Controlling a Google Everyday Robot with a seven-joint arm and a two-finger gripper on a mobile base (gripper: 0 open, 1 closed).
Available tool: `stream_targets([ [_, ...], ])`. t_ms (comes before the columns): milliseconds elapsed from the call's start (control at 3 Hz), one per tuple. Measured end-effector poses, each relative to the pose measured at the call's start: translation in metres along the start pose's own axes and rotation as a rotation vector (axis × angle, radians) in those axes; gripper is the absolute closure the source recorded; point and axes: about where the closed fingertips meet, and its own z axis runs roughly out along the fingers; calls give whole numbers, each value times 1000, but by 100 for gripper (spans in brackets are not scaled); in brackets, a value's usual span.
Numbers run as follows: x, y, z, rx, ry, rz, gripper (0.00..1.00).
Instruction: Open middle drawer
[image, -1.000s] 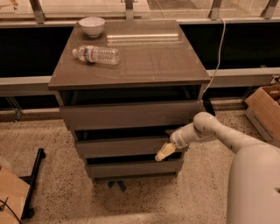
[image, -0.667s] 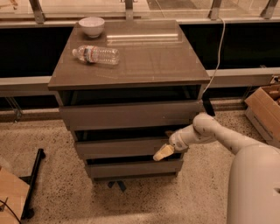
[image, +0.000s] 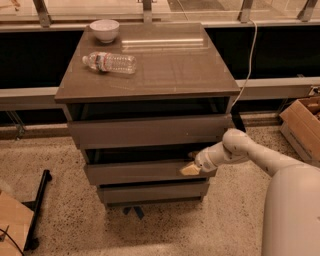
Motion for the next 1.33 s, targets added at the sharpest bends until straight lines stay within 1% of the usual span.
stream_targets([
  [333,-2,1,-3,0,0,0,88],
  [667,-4,1,-4,0,0,0,100],
  [1333,-4,1,-4,0,0,0,100],
])
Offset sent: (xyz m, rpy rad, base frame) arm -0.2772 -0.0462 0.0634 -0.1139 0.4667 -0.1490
